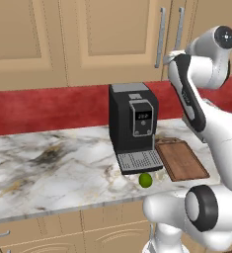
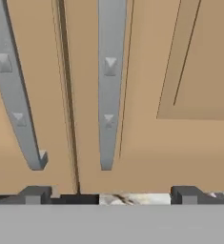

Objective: Open the cabinet. Place the bowl and condiment on the counter. Then place the lime and garlic on the cutting board.

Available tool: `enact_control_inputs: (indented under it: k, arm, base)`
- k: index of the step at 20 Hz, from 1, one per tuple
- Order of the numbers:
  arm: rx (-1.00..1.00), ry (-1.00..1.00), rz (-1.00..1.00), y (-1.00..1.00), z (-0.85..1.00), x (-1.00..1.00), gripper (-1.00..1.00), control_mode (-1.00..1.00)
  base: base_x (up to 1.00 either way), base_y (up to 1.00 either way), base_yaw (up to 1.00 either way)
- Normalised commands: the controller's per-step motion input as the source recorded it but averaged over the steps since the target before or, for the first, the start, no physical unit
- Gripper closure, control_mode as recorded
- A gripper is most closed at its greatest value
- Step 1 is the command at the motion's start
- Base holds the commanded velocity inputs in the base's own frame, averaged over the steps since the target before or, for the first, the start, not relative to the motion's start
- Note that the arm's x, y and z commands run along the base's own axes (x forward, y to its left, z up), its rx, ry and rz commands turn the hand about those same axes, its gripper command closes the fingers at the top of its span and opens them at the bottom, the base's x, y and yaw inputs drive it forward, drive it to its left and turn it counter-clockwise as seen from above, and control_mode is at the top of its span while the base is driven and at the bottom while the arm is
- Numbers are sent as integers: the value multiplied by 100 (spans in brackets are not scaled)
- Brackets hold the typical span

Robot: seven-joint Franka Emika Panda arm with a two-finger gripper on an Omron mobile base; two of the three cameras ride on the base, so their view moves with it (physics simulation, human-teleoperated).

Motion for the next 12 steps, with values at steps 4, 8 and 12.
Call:
enact_control_inputs:
  k: [4,8,12]
  arm:
    - [1,-4,-9,-19,14,73,-100,-100]
    - [0,-7,-6,-2,-19,71,-100,-100]
    - [1,-7,-3,0,-12,49,-100,-100]
  base:
    - [0,0,0]
    - [0,0,0]
    - [0,0,0]
